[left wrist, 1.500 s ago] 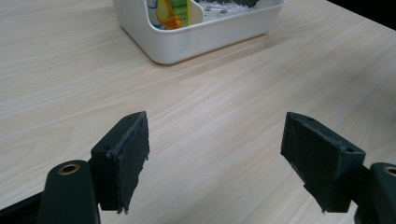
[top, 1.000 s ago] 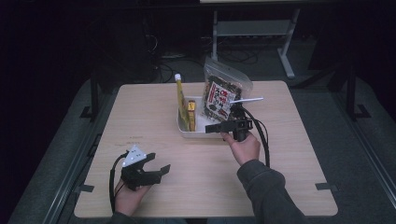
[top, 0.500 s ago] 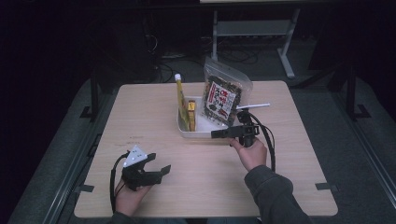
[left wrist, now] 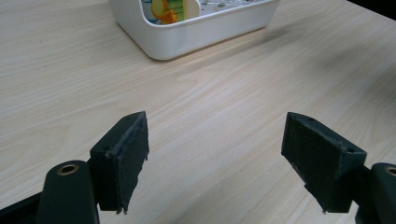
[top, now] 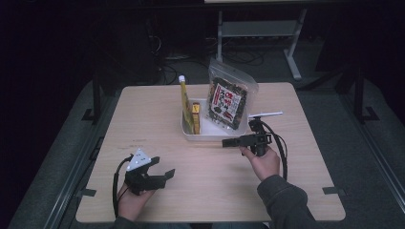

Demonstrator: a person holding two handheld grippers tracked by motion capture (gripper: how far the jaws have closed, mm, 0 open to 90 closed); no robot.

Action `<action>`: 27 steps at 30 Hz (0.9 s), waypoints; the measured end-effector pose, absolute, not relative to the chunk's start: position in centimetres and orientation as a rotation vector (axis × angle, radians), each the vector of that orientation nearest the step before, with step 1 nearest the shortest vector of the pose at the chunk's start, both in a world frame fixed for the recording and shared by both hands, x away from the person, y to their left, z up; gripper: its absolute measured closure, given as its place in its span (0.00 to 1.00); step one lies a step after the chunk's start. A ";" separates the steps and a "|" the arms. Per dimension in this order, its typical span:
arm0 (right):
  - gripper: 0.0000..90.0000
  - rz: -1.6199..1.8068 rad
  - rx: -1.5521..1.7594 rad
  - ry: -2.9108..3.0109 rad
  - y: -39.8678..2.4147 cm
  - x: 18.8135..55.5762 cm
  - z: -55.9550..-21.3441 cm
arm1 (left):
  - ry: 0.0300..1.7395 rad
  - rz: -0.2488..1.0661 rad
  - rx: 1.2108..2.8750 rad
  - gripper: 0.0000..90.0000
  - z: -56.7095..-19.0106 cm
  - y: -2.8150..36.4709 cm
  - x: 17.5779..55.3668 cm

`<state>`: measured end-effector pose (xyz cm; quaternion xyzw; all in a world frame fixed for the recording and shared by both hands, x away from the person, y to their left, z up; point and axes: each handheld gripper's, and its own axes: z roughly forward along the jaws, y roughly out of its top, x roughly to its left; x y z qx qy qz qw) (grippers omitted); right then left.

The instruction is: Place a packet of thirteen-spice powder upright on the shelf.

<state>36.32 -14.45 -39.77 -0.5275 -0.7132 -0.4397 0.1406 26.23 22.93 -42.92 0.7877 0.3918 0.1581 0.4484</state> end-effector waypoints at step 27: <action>0.41 -1.204 -1.457 -2.134 -16.9 33.1 -42.4 | 0.964 0.385 1.960 0.24 -43.1 22.6 26.2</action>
